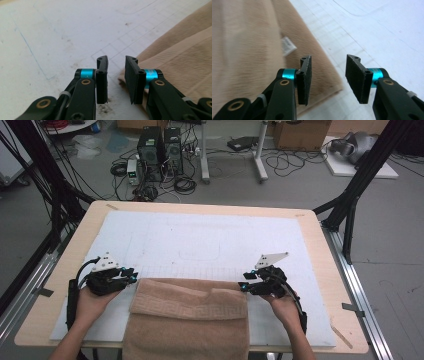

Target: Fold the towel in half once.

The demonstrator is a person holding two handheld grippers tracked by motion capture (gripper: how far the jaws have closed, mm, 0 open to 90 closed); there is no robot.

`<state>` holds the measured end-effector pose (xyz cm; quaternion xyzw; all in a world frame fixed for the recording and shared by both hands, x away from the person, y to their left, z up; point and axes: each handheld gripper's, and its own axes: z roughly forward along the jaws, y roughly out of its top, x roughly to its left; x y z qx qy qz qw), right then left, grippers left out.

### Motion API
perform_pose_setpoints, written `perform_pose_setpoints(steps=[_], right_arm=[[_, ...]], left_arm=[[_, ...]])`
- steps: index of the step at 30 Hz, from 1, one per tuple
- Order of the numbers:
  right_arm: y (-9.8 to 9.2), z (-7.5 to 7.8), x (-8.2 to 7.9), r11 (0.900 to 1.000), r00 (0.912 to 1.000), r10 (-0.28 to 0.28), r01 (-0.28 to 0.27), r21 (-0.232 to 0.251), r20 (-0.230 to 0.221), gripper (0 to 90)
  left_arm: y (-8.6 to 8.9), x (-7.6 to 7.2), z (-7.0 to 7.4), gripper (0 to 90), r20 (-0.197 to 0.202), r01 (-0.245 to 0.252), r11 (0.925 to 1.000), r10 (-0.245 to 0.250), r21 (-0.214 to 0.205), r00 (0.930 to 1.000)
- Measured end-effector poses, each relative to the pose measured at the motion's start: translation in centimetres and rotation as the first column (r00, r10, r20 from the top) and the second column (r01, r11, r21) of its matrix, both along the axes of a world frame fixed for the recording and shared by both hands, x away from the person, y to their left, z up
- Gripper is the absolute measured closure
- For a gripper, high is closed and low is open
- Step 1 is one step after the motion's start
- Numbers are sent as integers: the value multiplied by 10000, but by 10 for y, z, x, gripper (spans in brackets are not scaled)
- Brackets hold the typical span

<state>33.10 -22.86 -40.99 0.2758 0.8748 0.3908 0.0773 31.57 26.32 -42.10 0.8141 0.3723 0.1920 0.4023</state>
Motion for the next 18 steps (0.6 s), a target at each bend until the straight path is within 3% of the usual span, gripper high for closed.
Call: perform_pose_setpoints(steps=[4, 8, 13, 18], right_arm=[[2, -7, 6, 10000, 9996, -41, 42, 4, -284, 521], [3, -12, 9, 10000, 9987, 84, -85, -11, -505, 500], [3, -16, 12, 10000, 9966, 42, -45, -44, -826, 478], [9, -24, 14, 9984, 9913, 269, -330, -458, -1287, 490]], left_arm=[[-2, 9, -9, 706, -551, 89, 9999, -83, 118, 9984], [-6, 10, -13, 668, -1014, 540, 9985, -533, 38, 9934], [-10, 12, -18, 580, -1605, 1135, 9932, -1165, -276, 9801], [-10, 13, -19, 565, -1655, 1158, 9932, -1168, -157, 9793]])
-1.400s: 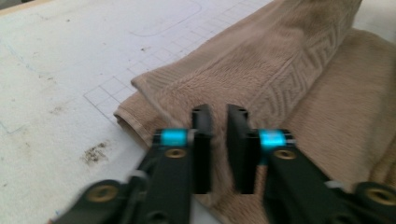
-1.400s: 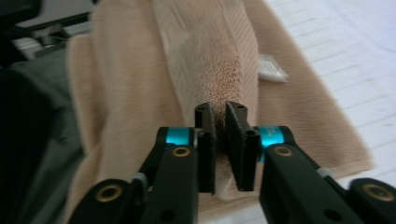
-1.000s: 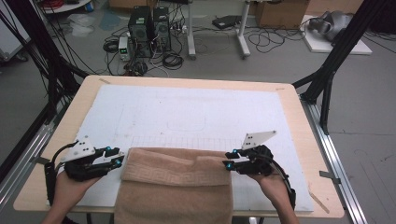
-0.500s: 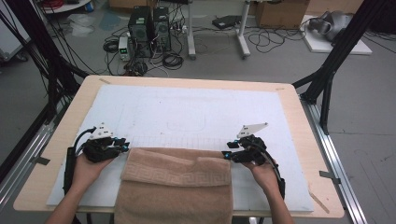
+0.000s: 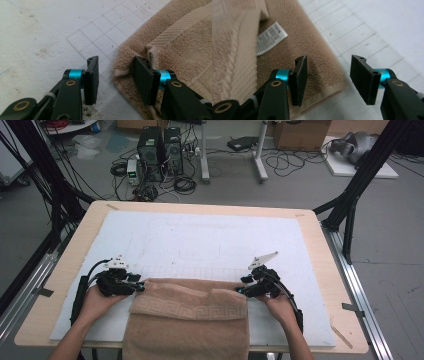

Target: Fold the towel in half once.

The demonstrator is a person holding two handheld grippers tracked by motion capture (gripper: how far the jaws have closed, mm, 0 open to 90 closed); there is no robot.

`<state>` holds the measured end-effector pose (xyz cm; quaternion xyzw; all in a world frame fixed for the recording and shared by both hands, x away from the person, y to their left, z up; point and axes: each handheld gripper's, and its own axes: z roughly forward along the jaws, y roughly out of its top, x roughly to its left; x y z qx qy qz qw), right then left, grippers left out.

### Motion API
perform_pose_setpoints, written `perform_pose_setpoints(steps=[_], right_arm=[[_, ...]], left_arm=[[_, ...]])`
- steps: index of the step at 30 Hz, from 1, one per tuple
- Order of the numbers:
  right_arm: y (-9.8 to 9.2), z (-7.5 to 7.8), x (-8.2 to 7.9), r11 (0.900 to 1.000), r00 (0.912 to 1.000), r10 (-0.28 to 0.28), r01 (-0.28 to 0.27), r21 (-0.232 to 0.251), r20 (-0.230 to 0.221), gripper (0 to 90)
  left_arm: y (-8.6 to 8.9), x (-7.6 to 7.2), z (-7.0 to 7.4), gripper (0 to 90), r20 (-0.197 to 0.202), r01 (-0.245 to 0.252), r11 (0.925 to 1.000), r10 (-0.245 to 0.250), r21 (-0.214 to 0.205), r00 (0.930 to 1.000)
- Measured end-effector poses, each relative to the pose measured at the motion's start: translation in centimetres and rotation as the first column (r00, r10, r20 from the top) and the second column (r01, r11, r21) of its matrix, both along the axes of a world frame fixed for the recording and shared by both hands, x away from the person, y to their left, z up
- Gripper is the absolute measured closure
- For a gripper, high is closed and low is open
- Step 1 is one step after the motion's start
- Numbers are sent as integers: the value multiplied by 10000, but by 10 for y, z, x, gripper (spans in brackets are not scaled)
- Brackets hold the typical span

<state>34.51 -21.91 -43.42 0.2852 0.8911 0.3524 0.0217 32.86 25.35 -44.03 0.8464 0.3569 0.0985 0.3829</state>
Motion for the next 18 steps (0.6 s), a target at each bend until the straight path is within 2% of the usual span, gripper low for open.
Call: perform_pose_setpoints(steps=[2, 4, 6, 8, 9, 13, 15, 18], right_arm=[[2, -1, -1, 9999, 9999, 112, -111, -57, 47, 542], [2, -1, 0, 9993, 9990, 363, -362, 78, -247, 697], [5, 1, -1, 9972, 9970, 737, -739, -63, -238, 780], [9, 5, -2, 9948, 9957, 929, -930, -404, -39, 803], [9, 6, -1, 9948, 9959, 900, -900, -487, -8, 808], [3, 13, 8, 9985, 9984, 459, -449, -298, 332, 819], [1, 16, 13, 9994, 9980, 245, -231, -264, 576, 821], [-1, 24, 25, 9996, 9965, -99, 120, -244, 830, 821]], left_arm=[[-1, -1, 0, 649, 137, 62, 9998, -65, 181, 9999], [-3, -1, 0, 758, 74, 191, 9998, -191, 110, 9998], [-6, -3, 2, 827, 266, 150, 9995, -158, 282, 9995], [-7, -3, 4, 857, 422, 43, 9992, -60, 398, 9991], [-7, -2, 4, 861, 483, -102, 9994, 86, 321, 9988], [-7, 3, 9, 868, 829, -489, 9988, 487, 2, 9954], [-10, 7, 15, 870, 1161, -727, 9973, 737, -129, 9905], [-14, 21, 25, 871, 1410, -1034, 9939, 1078, -378, 9841]])
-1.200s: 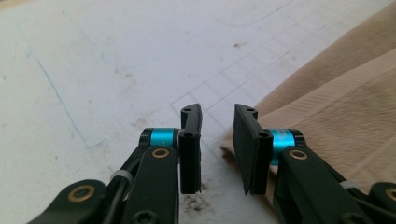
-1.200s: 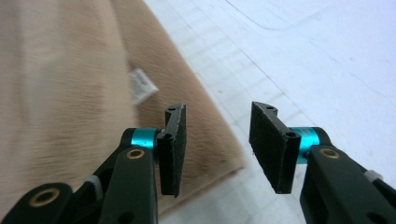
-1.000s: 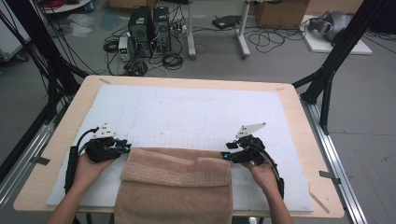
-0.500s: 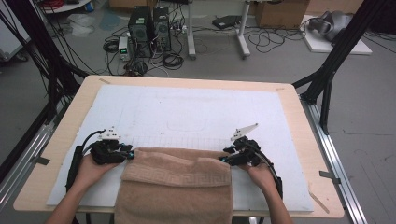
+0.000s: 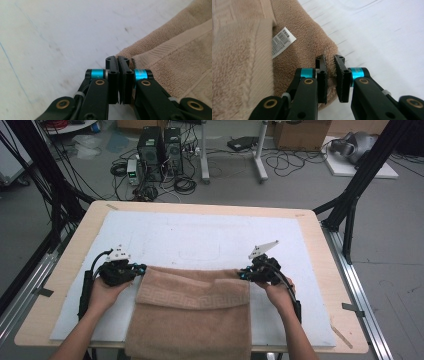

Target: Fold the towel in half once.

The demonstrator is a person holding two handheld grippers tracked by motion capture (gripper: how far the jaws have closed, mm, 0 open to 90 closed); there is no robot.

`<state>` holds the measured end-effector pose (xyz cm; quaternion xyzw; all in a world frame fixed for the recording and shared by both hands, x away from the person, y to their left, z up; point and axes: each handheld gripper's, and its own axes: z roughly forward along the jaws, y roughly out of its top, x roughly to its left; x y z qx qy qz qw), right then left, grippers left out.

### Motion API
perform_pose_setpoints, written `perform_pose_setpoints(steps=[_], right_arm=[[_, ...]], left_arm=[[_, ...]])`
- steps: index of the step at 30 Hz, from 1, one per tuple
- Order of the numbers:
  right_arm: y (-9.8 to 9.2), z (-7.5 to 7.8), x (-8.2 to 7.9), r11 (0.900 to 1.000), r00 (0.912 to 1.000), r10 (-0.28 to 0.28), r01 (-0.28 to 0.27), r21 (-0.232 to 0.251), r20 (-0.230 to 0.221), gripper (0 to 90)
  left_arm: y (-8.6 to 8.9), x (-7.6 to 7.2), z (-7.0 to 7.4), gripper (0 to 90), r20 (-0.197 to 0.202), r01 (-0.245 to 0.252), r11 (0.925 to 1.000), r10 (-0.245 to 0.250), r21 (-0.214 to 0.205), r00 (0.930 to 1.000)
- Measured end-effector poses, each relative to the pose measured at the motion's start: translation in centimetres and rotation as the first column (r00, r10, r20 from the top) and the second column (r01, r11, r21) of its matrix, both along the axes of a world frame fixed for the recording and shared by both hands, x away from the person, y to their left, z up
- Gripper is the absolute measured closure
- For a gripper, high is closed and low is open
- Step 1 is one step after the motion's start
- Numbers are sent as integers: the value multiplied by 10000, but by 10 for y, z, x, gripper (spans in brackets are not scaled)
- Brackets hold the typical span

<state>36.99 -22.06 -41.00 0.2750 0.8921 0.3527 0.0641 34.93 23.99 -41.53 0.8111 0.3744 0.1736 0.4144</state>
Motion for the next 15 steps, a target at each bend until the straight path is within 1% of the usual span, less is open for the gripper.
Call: perform_pose_setpoints(steps=[3, 4, 5, 7, 8, 9, 10, 11, 12, 13, 14, 15], right_arm=[[-5, 13, 19, 9991, 9989, -419, 418, 73, 220, 824], [-6, 19, 26, 9987, 9982, -517, 516, 44, 307, 838], [-8, 25, 32, 9979, 9969, -638, 642, -71, 469, 839], [-11, 40, 45, 9952, 9924, -973, 975, 11, 756, 839], [-13, 48, 52, 9937, 9897, -1120, 1112, 138, 893, 838], [-16, 54, 59, 9910, 9868, -1325, 1302, 309, 933, 838], [-17, 59, 65, 9891, 9842, -1465, 1439, 326, 990, 837], [-18, 61, 70, 9868, 9820, -1616, 1594, 304, 980, 824], [-17, 62, 74, 9853, 9809, -1708, 1696, 217, 928, 783], [-16, 60, 77, 9851, 9804, -1721, 1714, 158, 956, 709], [-16, 57, 79, 9841, 9802, -1777, 1771, 154, 869, 659], [-16, 54, 79, 9842, 9828, -1759, 1745, 293, 558, 636]], left_arm=[[-5, 18, 13, 871, 233, -337, 9994, 339, -94, 9992], [-7, 25, 18, 871, 339, -422, 9991, 423, -52, 9985], [-8, 31, 25, 871, 462, -506, 9986, 511, -130, 9976], [-12, 44, 39, 871, 765, -725, 9967, 752, -378, 9942], [-13, 51, 46, 871, 870, -793, 9961, 824, -384, 9928], [-15, 57, 53, 871, 992, -831, 9960, 860, -322, 9913], [-17, 64, 59, 870, 1001, -845, 9960, 868, -279, 9912], [-20, 68, 63, 865, 1036, -867, 9961, 882, -187, 9907], [-23, 72, 64, 837, 1047, -1038, 9946, 1030, 18, 9892], [-25, 73, 62, 739, 1023, -1159, 9932, 1146, 70, 9881], [-26, 74, 59, 684, 852, -1044, 9945, 1039, 7, 9909], [-27, 74, 56, 678, 703, -949, 9955, 942, 70, 9931]])
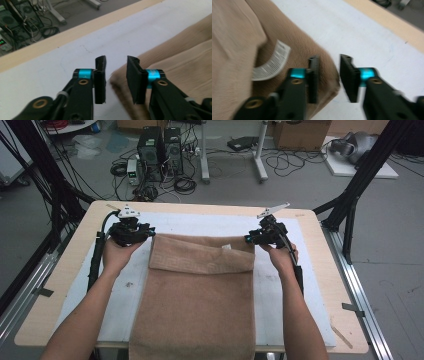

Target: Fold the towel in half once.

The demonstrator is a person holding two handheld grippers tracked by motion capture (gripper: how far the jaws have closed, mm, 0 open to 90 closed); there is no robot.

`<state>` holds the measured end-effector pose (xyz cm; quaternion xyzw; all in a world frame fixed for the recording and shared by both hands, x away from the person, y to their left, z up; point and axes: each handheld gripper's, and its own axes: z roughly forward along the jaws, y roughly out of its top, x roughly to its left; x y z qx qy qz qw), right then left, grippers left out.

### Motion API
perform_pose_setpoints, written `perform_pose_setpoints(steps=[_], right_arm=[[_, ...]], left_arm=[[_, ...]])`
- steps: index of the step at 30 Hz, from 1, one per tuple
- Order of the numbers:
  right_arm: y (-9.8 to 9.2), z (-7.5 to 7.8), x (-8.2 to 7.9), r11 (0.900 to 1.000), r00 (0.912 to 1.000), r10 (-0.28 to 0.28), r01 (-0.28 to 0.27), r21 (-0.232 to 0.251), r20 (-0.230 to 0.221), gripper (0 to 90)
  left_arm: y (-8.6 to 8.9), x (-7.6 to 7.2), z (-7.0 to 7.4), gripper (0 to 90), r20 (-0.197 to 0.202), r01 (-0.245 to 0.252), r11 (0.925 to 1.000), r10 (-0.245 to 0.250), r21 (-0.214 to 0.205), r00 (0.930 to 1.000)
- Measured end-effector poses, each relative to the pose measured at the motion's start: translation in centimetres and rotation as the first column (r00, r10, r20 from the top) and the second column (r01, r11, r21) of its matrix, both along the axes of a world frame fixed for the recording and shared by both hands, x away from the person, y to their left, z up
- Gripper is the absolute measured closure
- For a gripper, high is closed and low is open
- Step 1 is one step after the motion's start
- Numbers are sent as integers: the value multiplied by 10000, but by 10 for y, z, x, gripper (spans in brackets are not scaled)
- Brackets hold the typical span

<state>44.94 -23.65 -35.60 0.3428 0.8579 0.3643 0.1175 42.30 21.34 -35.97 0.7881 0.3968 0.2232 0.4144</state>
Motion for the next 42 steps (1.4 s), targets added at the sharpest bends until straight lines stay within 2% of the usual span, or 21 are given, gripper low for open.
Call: perform_pose_setpoints(steps=[1, 3, 4, 6, 7, 9, 12, 14, 16, 19, 20, 22, 24, 25, 28, 29, 30, 31, 34, 37, 42], right_arm=[[0, -4, -2, 9997, 9997, 211, -210, 118, -78, 621], [4, -8, -7, 9990, 9982, 348, -361, -265, -481, 553], [5, -9, -10, 9985, 9961, 514, -527, -164, -720, 551], [8, -12, -21, 9961, 9957, 841, -850, -236, -388, 548], [8, -12, -26, 9957, 9950, 902, -910, -170, -420, 533], [7, -16, -35, 9943, 9933, 1060, -1065, -89, -470, 514], [2, -22, -46, 9935, 9921, 1136, -1130, 137, -528, 494], [1, -29, -53, 9926, 9905, 1207, -1196, 207, -662, 494], [2, -38, -58, 9922, 9893, 1245, -1244, 65, -761, 506], [1, -50, -60, 9909, 9861, 1333, -1306, 327, -990, 582], [2, -54, -60, 9891, 9827, 1449, -1407, 435, -1157, 617], [4, -59, -61, 9852, 9748, 1712, -1681, 339, -1431, 709], [9, -62, -62, 9782, 9634, 2078, -2049, 345, -1695, 803], [11, -62, -62, 9747, 9601, 2233, -2213, 308, -1683, 841], [15, -58, -65, 9662, 9558, 2578, -2554, 351, -1412, 868], [15, -55, -67, 9648, 9550, 2631, -2602, 392, -1372, 871], [14, -53, -68, 9640, 9551, 2657, -2620, 453, -1314, 872], [13, -51, -70, 9627, 9543, 2702, -2656, 522, -1275, 874], [11, -44, -77, 9601, 9541, 2784, -2731, 603, -1105, 876], [10, -39, -88, 9502, 9470, 3083, -3022, 757, -905, 877], [9, -30, -113, 9403, 9411, 3353, -3314, 773, -433, 880]], left_arm=[[-1, -2, -4, 659, -50, 100, 9999, -100, 38, 9999], [0, -6, -14, 630, -182, 289, 9995, -291, -94, 9994], [0, -8, -18, 629, -327, 432, 9988, -439, -221, 9985], [-1, -11, -26, 626, -573, 635, 9979, -642, -137, 9963], [-2, -12, -30, 627, -712, 769, 9970, -773, -88, 9945], [-5, -11, -35, 626, -1253, 1046, 9945, -1033, 33, 9867], [-13, -11, -40, 617, -1384, 1238, 9919, -1186, 293, 9832], [-18, -8, -46, 612, -1514, 1226, 9899, -1108, 707, 9822], [-21, -4, -55, 612, -1914, 1180, 9889, -991, 898, 9765], [-24, 0, -67, 615, -2539, 1244, 9862, -934, 1089, 9627], [-24, 0, -67, 626, -2482, 1229, 9870, -941, 1032, 9641], [-25, 0, -67, 699, -2488, 1460, 9836, -1161, 1054, 9616], [-29, -3, -66, 804, -2340, 1674, 9770, -1334, 1318, 9630], [-31, -4, -64, 824, -2219, 1740, 9733, -1384, 1497, 9652], [-29, -9, -58, 842, -1908, 1656, 9770, -1385, 1341, 9718], [-27, -13, -55, 843, -1641, 1628, 9791, -1419, 1218, 9762], [-24, -17, -53, 844, -1368, 1545, 9834, -1409, 950, 9805], [-20, -21, -50, 845, -1264, 1540, 9855, -1442, 718, 9814], [-11, -39, -46, 847, -853, 1652, 9851, -1607, 478, 9833], [-6, -62, -45, 850, -188, 1745, 9840, -1739, 370, 9846], [2, -100, -44, 849, 515, 2017, 9780, -2045, 540, 9775]])
